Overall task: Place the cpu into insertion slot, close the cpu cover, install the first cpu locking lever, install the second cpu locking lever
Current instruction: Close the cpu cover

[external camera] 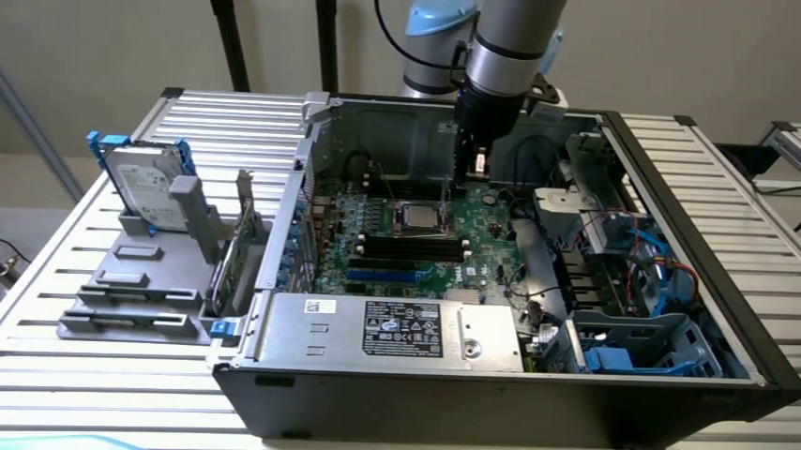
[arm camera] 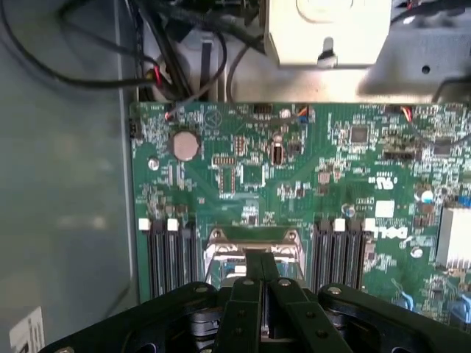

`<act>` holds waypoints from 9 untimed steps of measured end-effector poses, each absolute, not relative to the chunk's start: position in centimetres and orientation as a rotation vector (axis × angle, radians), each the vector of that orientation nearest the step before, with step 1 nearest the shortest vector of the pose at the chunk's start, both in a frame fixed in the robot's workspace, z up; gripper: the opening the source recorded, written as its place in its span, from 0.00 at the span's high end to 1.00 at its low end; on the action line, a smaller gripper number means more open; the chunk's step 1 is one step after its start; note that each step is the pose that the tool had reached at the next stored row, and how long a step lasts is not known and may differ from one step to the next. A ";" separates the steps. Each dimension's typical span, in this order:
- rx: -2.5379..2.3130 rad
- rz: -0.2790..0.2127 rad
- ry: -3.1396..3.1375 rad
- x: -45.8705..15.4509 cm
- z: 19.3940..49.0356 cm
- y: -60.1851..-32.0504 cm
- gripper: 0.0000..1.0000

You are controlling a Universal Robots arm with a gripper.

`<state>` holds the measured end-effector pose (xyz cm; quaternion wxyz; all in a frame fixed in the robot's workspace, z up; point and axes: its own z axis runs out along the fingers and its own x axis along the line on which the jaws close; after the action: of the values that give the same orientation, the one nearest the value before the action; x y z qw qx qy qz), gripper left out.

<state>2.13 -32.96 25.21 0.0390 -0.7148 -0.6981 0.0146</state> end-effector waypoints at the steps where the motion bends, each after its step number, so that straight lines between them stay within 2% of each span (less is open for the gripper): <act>1: -2.191 0.045 -2.140 1.7 25.2 -33.0 0.89; 9: -2.184 0.049 -2.135 -1.2 25.2 -33.0 0.89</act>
<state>-1.15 -32.97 25.19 0.0435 -0.7143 -0.6983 0.0160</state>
